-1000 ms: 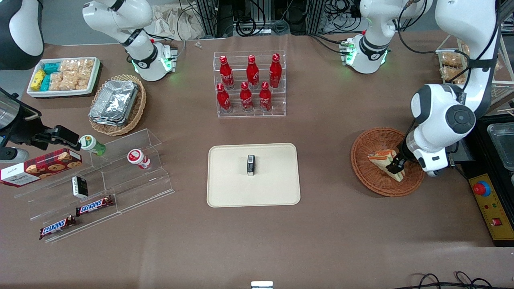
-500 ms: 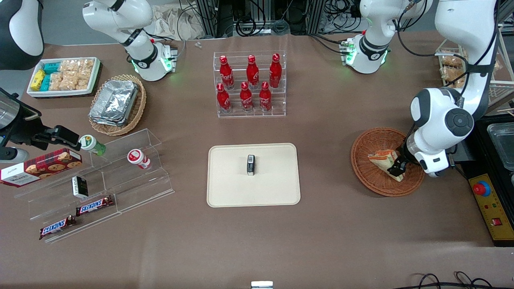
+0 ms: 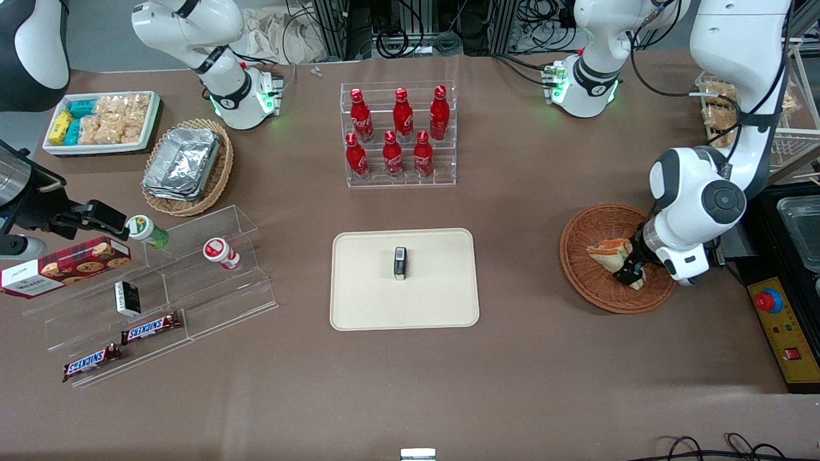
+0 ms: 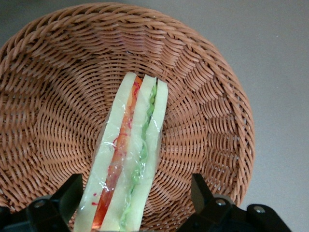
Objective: Place sandwich from basket to tray
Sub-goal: 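Lower the open left gripper around the sandwich and close it, then lift the sandwich out of the basket and carry it toward the cream tray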
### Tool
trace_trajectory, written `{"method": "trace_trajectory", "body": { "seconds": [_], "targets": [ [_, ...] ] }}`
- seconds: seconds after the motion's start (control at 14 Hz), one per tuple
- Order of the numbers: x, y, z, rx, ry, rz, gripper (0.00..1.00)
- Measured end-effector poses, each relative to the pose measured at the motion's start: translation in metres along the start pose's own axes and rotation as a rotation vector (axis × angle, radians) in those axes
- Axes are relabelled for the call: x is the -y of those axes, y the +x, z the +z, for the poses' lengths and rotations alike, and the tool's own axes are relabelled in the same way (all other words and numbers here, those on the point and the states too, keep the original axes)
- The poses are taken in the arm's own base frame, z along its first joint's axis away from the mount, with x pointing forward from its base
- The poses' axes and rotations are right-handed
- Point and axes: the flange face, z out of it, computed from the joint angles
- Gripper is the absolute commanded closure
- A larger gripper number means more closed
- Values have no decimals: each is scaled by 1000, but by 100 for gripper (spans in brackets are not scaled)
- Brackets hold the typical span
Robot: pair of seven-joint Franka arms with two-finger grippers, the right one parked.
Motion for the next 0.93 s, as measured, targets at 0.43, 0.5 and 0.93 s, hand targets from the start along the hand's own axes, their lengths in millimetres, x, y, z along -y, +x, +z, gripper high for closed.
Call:
{"method": "trace_trajectory", "body": {
  "seconds": [0.43, 0.5, 0.93],
  "targets": [
    [7, -5, 16, 2, -1, 1, 69],
    [7, -5, 18, 3, 0, 1, 99],
    [5, -5, 14, -4, -11, 4, 100]
  ]
}}
